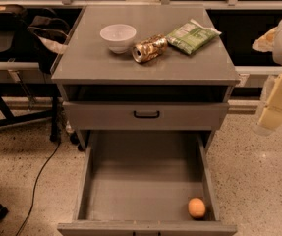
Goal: Pick orange from middle drawer and place on counter
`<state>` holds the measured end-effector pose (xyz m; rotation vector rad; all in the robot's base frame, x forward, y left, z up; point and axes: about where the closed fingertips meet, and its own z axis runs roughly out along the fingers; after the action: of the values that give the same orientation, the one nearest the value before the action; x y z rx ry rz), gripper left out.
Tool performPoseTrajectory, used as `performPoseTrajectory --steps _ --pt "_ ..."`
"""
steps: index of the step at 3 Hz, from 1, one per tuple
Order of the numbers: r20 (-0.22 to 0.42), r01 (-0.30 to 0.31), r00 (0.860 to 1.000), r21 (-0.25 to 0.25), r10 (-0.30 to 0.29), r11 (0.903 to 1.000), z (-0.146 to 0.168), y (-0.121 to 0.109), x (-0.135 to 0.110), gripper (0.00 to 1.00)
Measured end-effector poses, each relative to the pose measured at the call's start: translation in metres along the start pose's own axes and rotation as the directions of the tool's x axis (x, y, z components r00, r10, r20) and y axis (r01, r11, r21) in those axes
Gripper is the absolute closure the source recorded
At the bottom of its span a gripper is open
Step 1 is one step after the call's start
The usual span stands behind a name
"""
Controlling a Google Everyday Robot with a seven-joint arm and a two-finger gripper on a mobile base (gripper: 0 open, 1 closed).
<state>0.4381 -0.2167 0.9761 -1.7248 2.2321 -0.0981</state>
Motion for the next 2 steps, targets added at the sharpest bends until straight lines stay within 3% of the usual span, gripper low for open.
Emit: performPoseTrajectory --steps 1,2 --pt "0.011 0.002 1.000 0.002 -0.002 1.0000 0.000 -0.001 0.002 0.00" --pt "0.075 0.013 0.997 0.009 -0.014 0.9999 -0.003 -0.005 0.015 0.00"
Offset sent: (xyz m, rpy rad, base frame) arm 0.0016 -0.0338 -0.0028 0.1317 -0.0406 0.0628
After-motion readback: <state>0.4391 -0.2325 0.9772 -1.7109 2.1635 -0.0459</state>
